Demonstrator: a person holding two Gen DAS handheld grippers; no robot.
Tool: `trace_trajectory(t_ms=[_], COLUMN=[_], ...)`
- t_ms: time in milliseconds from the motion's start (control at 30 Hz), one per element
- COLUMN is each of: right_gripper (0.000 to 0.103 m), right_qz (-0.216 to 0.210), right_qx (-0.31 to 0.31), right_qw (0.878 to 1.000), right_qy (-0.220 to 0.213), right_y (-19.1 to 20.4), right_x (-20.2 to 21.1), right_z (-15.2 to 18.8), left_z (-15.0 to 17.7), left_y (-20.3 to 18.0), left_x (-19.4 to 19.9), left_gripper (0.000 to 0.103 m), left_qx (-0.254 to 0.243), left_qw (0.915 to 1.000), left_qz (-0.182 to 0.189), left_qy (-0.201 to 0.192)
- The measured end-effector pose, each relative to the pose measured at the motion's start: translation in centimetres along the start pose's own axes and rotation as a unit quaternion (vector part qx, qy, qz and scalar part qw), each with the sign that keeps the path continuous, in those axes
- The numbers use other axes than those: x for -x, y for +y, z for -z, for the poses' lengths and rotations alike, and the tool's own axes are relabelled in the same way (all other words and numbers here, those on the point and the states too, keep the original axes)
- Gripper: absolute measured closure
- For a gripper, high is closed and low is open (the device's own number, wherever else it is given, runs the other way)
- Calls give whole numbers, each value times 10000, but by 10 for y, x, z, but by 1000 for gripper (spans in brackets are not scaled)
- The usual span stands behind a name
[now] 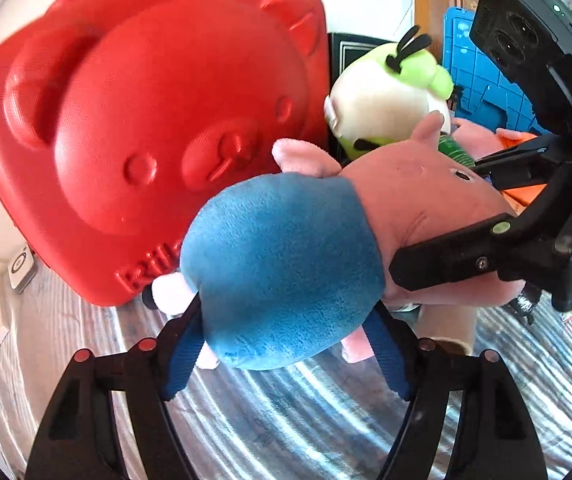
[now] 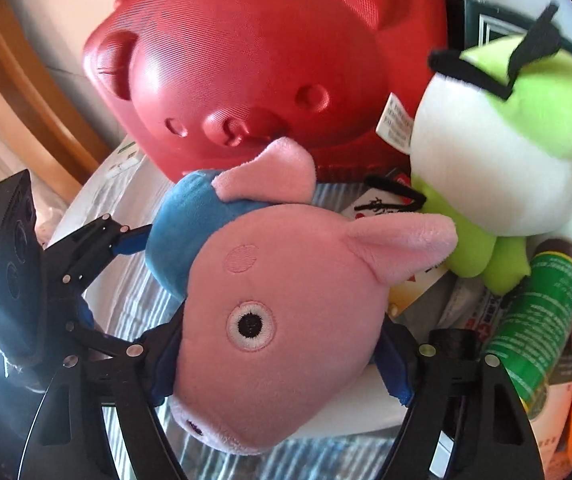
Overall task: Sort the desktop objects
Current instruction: 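Grasp the blue-and-pink pig plush with both tools together, then carry the pig plush over the blue crate and open both tools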
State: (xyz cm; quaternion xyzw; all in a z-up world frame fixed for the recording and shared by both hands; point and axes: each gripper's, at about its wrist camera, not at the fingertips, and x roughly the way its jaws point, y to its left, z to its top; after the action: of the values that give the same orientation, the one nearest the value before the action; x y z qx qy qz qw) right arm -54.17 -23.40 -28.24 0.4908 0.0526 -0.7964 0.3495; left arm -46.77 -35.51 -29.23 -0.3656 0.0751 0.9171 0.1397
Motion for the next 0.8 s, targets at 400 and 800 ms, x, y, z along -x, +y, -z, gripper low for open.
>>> trace_trajectory(t_ms=[400, 800], right_gripper=[23, 23], right_qz=[167, 1549], right_qx=[369, -222], right_qw=[9936, 9463], right_qy=[-1053, -2829], right_y=[20, 2], right_x=[127, 368], right_z=[23, 127], left_z=[-54, -161], left_y=[-48, -237], left_x=[92, 203], left_gripper=[29, 29], left_qx=[-669, -2317], left_qw=[9951, 9493], left_qz=[-154, 532], left_qy=[-715, -2058])
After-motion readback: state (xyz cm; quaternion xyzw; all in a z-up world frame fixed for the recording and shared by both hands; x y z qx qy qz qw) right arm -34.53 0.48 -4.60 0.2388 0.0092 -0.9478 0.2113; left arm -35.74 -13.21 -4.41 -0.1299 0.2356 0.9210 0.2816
